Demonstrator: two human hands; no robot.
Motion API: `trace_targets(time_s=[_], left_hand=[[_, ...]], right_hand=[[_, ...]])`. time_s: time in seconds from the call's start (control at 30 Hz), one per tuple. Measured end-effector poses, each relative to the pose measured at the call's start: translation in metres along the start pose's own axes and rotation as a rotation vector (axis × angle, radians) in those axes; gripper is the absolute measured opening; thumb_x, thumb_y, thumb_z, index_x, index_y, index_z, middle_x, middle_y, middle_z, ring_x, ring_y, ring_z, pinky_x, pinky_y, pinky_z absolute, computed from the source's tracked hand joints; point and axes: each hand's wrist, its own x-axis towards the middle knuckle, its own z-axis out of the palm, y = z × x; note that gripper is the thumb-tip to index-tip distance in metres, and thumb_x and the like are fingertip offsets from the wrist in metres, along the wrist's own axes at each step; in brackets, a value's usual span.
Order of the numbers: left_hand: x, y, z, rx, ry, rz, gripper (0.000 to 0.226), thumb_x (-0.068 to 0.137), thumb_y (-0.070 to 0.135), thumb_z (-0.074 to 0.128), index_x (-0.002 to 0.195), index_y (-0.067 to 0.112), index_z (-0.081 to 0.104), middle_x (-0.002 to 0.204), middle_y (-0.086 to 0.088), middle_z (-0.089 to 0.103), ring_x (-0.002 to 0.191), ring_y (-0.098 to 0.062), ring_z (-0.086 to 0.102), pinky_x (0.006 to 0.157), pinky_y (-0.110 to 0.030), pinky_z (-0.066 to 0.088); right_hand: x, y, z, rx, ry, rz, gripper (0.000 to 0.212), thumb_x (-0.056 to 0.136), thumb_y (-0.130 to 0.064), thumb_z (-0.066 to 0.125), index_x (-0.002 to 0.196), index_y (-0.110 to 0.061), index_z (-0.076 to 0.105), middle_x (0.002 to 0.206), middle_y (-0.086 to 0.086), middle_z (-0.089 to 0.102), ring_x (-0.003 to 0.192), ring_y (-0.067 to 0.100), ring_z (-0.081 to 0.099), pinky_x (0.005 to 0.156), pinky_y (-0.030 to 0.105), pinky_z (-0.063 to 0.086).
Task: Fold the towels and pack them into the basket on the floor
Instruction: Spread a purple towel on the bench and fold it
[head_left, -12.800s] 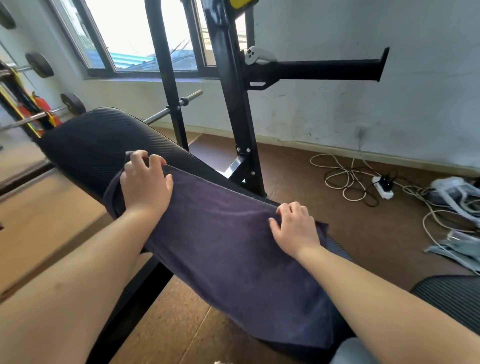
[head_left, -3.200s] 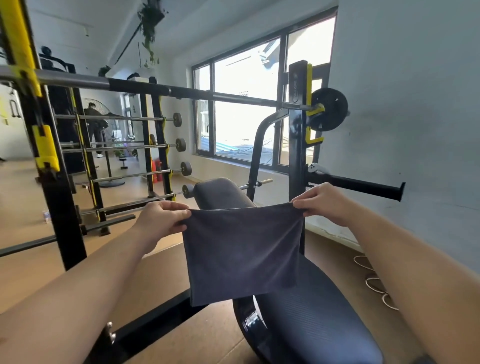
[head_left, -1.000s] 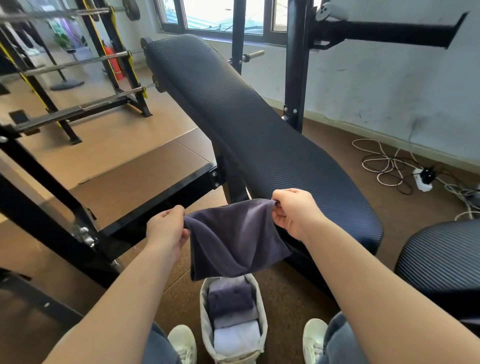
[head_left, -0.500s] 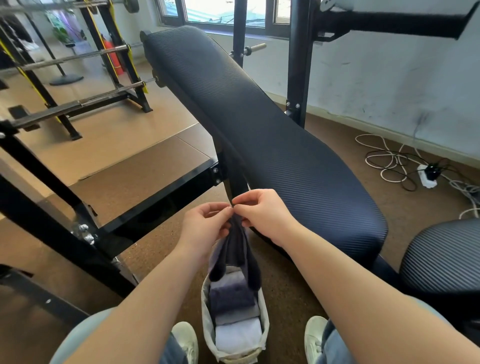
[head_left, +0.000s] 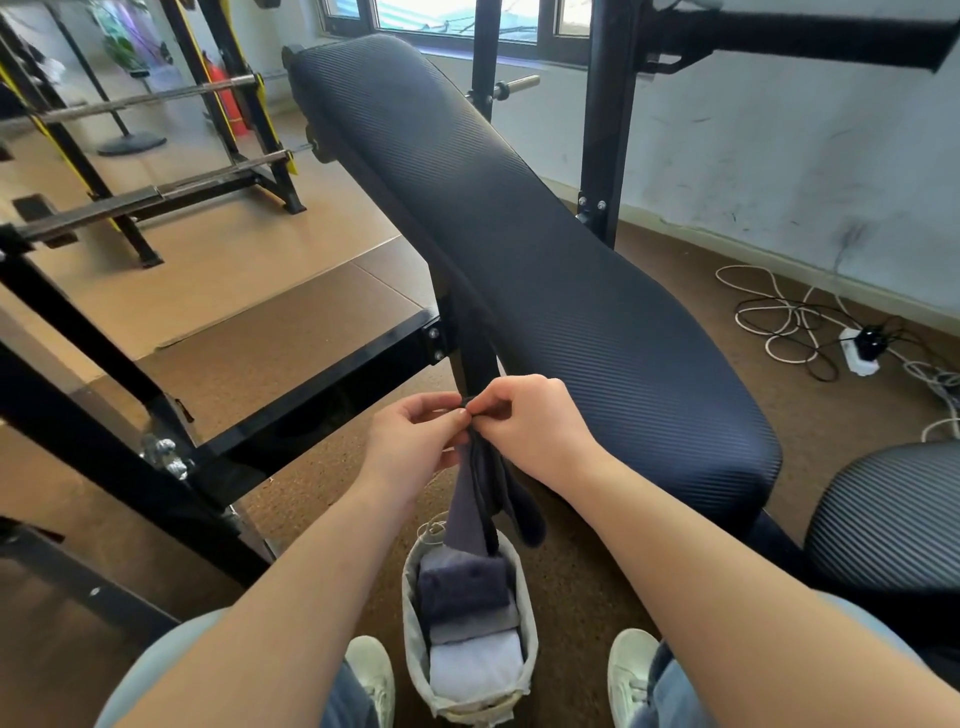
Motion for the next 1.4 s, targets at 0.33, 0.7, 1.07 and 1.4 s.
trace_targets(time_s=[0.33, 0.7, 1.07, 1.4], left_hand=[[0.005, 0.004, -0.006, -0.009, -0.083, -0.022, 0.020, 0.105, 0.021, 0.054, 0.119, 0.024, 0.069, 0.103, 0.000, 0.078, 0.090, -0.011, 0.076, 0.070, -0.028, 0.059], [0.025, -0.002, -0.021, 0.074, 0.032, -0.180, 0.027, 0.103, 0.023, 0.058, 0.129, 0.020, 0.062, 0.121, -0.006, 0.063, 0.105, -0.022, 0.067, 0.083, -0.040, 0.062], [0.028, -0.011, -0.022, 0.271, -0.152, -0.246, 0.035, 0.091, 0.018, 0.076, 0.122, 0.026, 0.065, 0.113, -0.001, 0.064, 0.104, -0.020, 0.062, 0.075, -0.037, 0.063], [0.026, -0.008, -0.037, 0.669, 0.041, 0.035, 0.022, 0.090, 0.017, 0.062, 0.091, 0.031, 0.078, 0.087, 0.005, 0.072, 0.085, -0.015, 0.066, 0.066, -0.030, 0.057]], right_hand=[[-0.002, 0.001, -0.002, 0.030, 0.022, -0.007, 0.012, 0.087, -0.022, 0.081, 0.099, -0.023, 0.079, 0.089, -0.015, 0.072, 0.084, 0.000, 0.067, 0.074, 0.010, 0.053], [-0.004, 0.000, -0.022, 0.046, -0.146, -0.018, 0.022, 0.088, -0.012, 0.075, 0.099, -0.029, 0.082, 0.087, -0.025, 0.068, 0.083, -0.008, 0.065, 0.072, 0.007, 0.052], [-0.005, 0.005, -0.031, 0.041, -0.264, -0.064, 0.027, 0.085, -0.009, 0.080, 0.088, -0.036, 0.081, 0.093, -0.019, 0.071, 0.091, -0.002, 0.067, 0.079, 0.015, 0.056], [-0.007, 0.020, -0.036, -0.214, -0.224, -0.017, 0.033, 0.087, -0.003, 0.073, 0.078, -0.035, 0.072, 0.084, -0.020, 0.064, 0.079, -0.002, 0.062, 0.074, 0.014, 0.048]])
